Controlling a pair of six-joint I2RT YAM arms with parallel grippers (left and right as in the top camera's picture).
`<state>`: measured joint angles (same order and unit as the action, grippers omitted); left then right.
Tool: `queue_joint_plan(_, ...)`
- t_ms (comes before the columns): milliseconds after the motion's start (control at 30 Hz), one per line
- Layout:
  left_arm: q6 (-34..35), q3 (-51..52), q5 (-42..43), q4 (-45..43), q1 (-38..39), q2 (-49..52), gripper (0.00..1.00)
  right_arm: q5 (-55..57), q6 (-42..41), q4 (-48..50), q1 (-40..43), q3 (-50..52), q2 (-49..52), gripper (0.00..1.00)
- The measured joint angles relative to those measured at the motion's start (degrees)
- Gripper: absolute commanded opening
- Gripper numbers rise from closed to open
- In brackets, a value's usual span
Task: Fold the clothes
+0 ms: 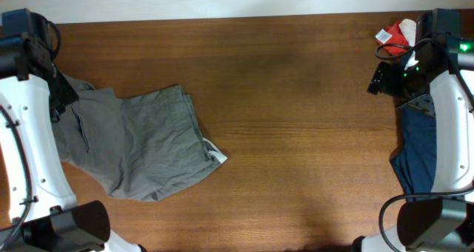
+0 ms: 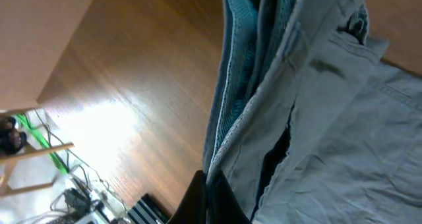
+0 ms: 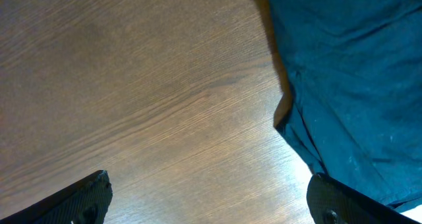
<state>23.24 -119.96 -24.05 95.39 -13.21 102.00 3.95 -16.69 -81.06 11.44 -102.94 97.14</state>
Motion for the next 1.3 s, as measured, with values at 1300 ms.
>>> queue_joint_plan(1300,1.27,2.16,9.92,1.03,15.13,19.56,0.01,0.00,0.02,0.00,0.00,-0.02,0.00,0.99)
